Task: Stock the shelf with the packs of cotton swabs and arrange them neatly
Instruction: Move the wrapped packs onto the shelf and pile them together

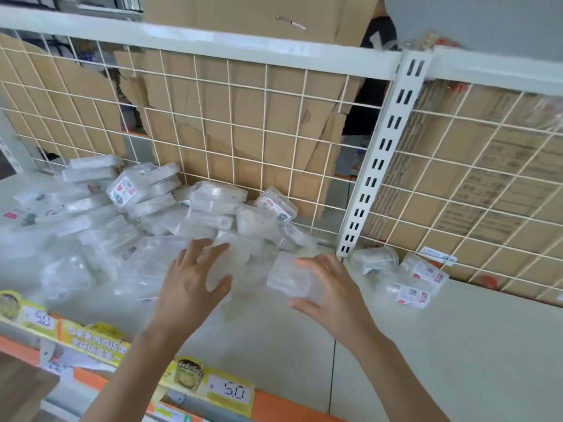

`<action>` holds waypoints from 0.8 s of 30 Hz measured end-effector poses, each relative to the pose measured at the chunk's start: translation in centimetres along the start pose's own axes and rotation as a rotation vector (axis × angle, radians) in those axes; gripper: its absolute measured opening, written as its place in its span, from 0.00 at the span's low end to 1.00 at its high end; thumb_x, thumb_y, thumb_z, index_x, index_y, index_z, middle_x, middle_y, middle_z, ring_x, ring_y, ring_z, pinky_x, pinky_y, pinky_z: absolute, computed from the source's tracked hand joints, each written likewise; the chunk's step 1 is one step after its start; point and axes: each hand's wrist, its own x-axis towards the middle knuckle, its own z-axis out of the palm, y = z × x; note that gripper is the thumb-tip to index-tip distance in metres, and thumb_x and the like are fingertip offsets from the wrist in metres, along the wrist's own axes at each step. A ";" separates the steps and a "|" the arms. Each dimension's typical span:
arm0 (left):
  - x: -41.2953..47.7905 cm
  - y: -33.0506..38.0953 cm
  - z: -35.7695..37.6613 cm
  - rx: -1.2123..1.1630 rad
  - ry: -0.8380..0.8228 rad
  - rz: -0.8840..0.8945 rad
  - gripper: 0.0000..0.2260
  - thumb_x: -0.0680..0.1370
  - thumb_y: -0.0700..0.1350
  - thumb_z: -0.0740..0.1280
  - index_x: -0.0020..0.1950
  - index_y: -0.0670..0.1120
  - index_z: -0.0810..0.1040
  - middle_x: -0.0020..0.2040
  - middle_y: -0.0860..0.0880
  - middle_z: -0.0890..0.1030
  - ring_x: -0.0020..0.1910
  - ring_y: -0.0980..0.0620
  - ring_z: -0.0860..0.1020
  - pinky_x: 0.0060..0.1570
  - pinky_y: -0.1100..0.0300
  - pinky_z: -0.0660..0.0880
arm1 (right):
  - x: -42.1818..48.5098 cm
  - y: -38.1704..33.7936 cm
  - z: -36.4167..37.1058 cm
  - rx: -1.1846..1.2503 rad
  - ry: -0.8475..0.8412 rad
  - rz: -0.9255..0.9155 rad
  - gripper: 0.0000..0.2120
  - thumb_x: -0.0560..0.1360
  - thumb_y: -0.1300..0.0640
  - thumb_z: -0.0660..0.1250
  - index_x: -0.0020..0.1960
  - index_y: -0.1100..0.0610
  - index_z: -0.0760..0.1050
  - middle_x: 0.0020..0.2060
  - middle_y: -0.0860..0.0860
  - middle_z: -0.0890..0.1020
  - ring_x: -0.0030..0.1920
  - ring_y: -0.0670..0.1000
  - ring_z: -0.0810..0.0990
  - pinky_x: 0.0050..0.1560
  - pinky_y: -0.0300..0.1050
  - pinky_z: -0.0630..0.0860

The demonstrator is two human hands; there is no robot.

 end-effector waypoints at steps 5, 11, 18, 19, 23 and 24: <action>-1.2 3.2 0.6 -0.195 0.041 0.059 0.25 0.72 0.58 0.60 0.65 0.47 0.75 0.62 0.47 0.73 0.58 0.45 0.75 0.52 0.53 0.73 | -5.2 2.1 -4.0 -0.043 0.108 0.109 0.26 0.67 0.39 0.62 0.64 0.44 0.68 0.55 0.42 0.71 0.56 0.46 0.69 0.51 0.36 0.66; -2.9 9.1 3.6 -0.269 -0.029 0.191 0.23 0.73 0.56 0.60 0.64 0.48 0.74 0.62 0.50 0.72 0.56 0.49 0.73 0.50 0.51 0.75 | -13.0 5.3 -9.6 -0.054 0.271 0.301 0.25 0.68 0.45 0.70 0.63 0.42 0.69 0.55 0.40 0.71 0.54 0.39 0.73 0.51 0.24 0.65; -3.9 17.7 7.9 -0.357 -0.125 0.317 0.23 0.72 0.56 0.60 0.64 0.48 0.75 0.62 0.53 0.71 0.57 0.52 0.72 0.55 0.54 0.73 | -22.4 8.8 -16.4 -0.185 0.399 0.526 0.27 0.66 0.53 0.77 0.61 0.42 0.72 0.51 0.38 0.70 0.47 0.39 0.72 0.41 0.25 0.67; -4.1 19.3 8.6 -0.378 -0.139 0.326 0.23 0.71 0.56 0.60 0.64 0.50 0.75 0.62 0.54 0.71 0.57 0.52 0.72 0.56 0.53 0.73 | -23.7 9.2 -17.5 -0.197 0.419 0.559 0.26 0.66 0.53 0.77 0.61 0.43 0.72 0.52 0.38 0.70 0.47 0.39 0.72 0.40 0.26 0.66; -4.6 25.9 11.4 -0.448 -0.199 0.421 0.22 0.72 0.56 0.60 0.65 0.55 0.71 0.62 0.56 0.70 0.58 0.54 0.72 0.58 0.53 0.70 | -28.6 10.7 -21.7 -0.204 0.491 0.638 0.26 0.66 0.54 0.77 0.61 0.44 0.72 0.52 0.38 0.71 0.48 0.40 0.71 0.43 0.25 0.68; -4.8 27.5 12.0 -0.468 -0.217 0.444 0.21 0.72 0.56 0.60 0.65 0.56 0.70 0.62 0.56 0.70 0.59 0.55 0.71 0.59 0.53 0.70 | -29.7 11.2 -22.7 -0.204 0.506 0.648 0.26 0.66 0.55 0.77 0.60 0.45 0.72 0.52 0.40 0.71 0.49 0.40 0.72 0.45 0.23 0.66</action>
